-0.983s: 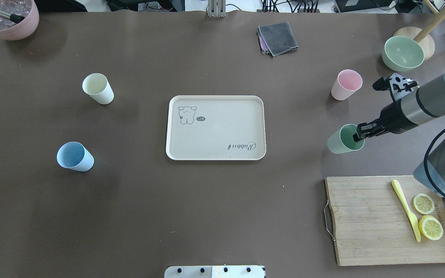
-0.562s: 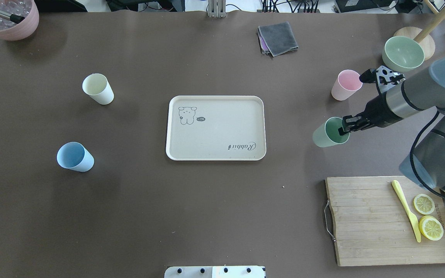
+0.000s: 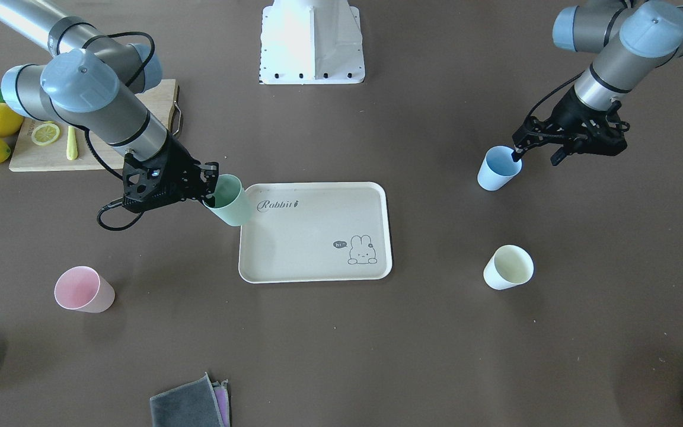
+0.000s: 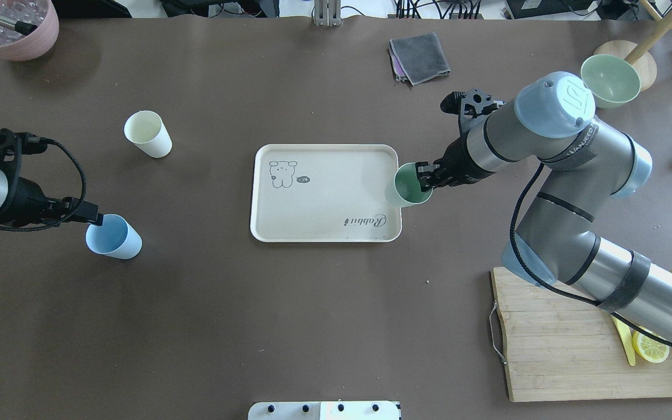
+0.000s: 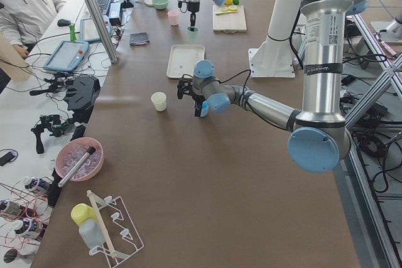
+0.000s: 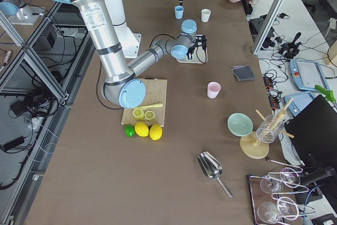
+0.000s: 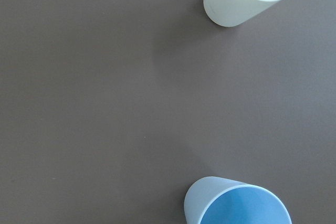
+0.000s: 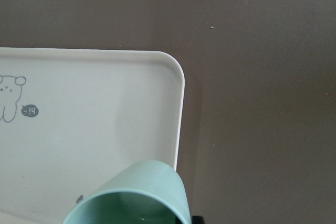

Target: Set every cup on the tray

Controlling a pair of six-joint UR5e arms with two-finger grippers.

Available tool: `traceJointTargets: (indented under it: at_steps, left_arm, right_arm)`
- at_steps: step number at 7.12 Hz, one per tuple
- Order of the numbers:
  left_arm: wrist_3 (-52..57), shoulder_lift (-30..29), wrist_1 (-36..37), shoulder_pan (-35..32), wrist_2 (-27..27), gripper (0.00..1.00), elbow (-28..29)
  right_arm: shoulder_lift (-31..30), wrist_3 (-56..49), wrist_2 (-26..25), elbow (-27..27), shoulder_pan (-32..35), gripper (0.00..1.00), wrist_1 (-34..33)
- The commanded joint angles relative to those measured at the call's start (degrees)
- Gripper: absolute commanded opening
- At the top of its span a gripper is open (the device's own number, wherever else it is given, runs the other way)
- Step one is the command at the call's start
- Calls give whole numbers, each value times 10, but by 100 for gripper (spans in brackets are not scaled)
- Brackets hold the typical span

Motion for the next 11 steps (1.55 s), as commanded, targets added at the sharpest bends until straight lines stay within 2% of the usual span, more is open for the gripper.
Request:
traceJointTargets:
  at_steps: [1, 2, 3, 4, 6, 7, 8, 9, 10, 11]
  left_arm:
    - [-1, -11, 0, 12, 16, 75, 19]
    - [-6, -11, -1, 16, 17, 63, 19]
    - [-17, -11, -1, 23, 17, 56, 18]
    - [-17, -11, -1, 27, 17, 56, 17]
    - [-28, -11, -1, 29, 17, 0, 12]
    - [-41, -22, 0, 29, 16, 0, -1]
    - [-71, -58, 4, 30, 14, 0, -2]
    - [-95, -111, 23, 30, 14, 0, 7]
    - [-102, -176, 77, 30, 19, 0, 19]
    - [-133, -226, 94, 46, 33, 0, 29]
  right_arm:
    - [14, 23, -23, -1, -22, 0, -3]
    - [17, 24, -24, -1, -23, 0, -4]
    - [23, 32, -27, -4, -25, 0, -4]
    - [24, 33, -33, -8, -31, 0, -4]
    - [24, 43, -37, -14, -40, 0, -3]
    - [24, 45, -47, -14, -44, 0, -3]
    - [30, 52, -55, -15, -49, 0, -4]
    - [32, 54, -58, -15, -51, 36, -6]
    - [36, 57, -77, -14, -55, 98, -11]
    - [35, 58, -84, -8, -56, 100, -12]
